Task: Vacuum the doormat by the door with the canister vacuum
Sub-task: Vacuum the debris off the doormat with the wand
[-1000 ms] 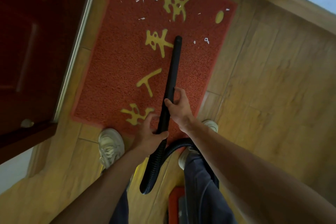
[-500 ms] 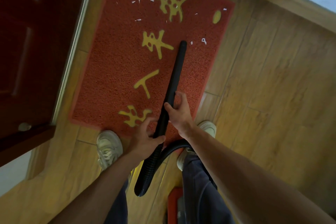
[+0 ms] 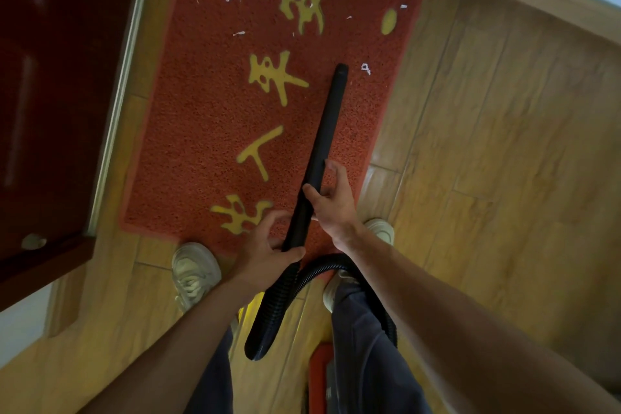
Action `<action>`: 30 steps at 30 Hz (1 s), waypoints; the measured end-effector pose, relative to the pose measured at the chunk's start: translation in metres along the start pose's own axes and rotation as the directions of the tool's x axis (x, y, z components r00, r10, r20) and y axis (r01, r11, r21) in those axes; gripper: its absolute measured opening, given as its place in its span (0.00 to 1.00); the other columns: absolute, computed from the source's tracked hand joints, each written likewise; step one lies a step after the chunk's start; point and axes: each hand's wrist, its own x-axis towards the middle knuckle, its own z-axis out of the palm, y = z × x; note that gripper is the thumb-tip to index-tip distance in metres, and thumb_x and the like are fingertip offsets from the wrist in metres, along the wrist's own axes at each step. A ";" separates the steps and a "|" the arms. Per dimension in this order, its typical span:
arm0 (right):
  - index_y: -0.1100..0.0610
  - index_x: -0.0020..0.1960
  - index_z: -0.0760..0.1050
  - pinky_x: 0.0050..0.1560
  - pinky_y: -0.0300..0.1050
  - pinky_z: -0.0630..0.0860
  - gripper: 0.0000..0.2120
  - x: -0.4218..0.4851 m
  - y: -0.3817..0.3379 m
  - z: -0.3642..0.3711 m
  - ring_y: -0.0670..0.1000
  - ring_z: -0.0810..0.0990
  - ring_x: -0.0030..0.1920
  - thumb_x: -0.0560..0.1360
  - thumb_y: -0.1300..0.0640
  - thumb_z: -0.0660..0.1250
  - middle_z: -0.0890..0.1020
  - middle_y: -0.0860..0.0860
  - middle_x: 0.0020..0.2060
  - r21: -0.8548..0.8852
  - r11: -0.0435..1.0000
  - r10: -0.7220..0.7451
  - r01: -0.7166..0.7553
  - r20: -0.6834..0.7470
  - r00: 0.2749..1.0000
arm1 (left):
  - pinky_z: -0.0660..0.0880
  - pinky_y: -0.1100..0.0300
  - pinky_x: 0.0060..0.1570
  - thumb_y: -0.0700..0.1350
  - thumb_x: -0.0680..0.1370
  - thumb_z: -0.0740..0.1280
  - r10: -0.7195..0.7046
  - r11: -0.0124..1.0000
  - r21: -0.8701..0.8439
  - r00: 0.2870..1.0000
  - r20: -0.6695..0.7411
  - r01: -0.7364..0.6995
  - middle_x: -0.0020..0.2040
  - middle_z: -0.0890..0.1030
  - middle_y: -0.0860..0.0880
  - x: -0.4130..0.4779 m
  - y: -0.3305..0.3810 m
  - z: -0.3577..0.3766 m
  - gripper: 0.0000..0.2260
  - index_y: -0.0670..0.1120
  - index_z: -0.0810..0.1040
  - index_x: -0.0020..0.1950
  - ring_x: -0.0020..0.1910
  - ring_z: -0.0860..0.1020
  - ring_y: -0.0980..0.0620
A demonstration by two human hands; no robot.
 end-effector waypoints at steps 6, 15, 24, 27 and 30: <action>0.47 0.69 0.62 0.47 0.69 0.80 0.25 0.005 -0.004 -0.017 0.55 0.80 0.35 0.78 0.62 0.67 0.79 0.56 0.34 0.041 0.999 -0.001 0.000 0.029 1.000 | 0.78 0.54 0.36 0.35 0.73 0.73 -0.008 1.000 0.022 1.000 0.006 0.008 0.40 0.84 0.40 0.006 0.009 0.012 0.23 0.61 0.74 0.57 0.33 0.80 0.49; 0.46 0.69 0.61 0.47 0.69 0.79 0.25 0.009 -0.003 -0.030 0.55 0.79 0.35 0.78 0.61 0.67 0.78 0.55 0.33 0.049 0.999 -0.006 0.006 -0.009 1.000 | 0.80 0.53 0.41 0.36 0.74 0.73 0.001 0.997 0.079 1.000 0.007 -0.002 0.38 0.85 0.46 0.010 0.018 0.022 0.25 0.59 0.74 0.64 0.36 0.83 0.49; 0.48 0.70 0.63 0.36 0.49 0.77 0.25 0.017 -0.007 -0.040 0.53 0.78 0.31 0.78 0.62 0.67 0.78 0.53 0.30 0.086 0.990 -0.102 0.108 -0.070 0.992 | 0.80 0.48 0.42 0.35 0.73 0.74 0.034 0.999 0.033 0.999 0.013 -0.034 0.42 0.85 0.43 0.019 0.027 0.032 0.27 0.61 0.74 0.64 0.37 0.83 0.46; 0.49 0.72 0.63 0.35 0.47 0.77 0.25 0.021 -0.014 -0.043 0.52 0.79 0.31 0.78 0.62 0.67 0.79 0.53 0.31 0.061 0.993 -0.095 0.098 -0.055 0.994 | 0.80 0.56 0.39 0.34 0.74 0.73 0.046 0.999 0.019 0.999 0.010 -0.046 0.43 0.85 0.44 0.021 0.036 0.036 0.26 0.56 0.73 0.65 0.38 0.84 0.47; 0.48 0.72 0.63 0.35 0.45 0.79 0.26 0.025 -0.020 -0.043 0.50 0.80 0.32 0.79 0.60 0.67 0.80 0.54 0.34 -0.002 0.999 -0.045 0.045 -0.039 0.998 | 0.80 0.57 0.38 0.34 0.74 0.73 0.046 0.999 0.024 0.999 -0.017 -0.045 0.41 0.85 0.44 0.023 0.040 0.039 0.25 0.58 0.73 0.64 0.38 0.84 0.46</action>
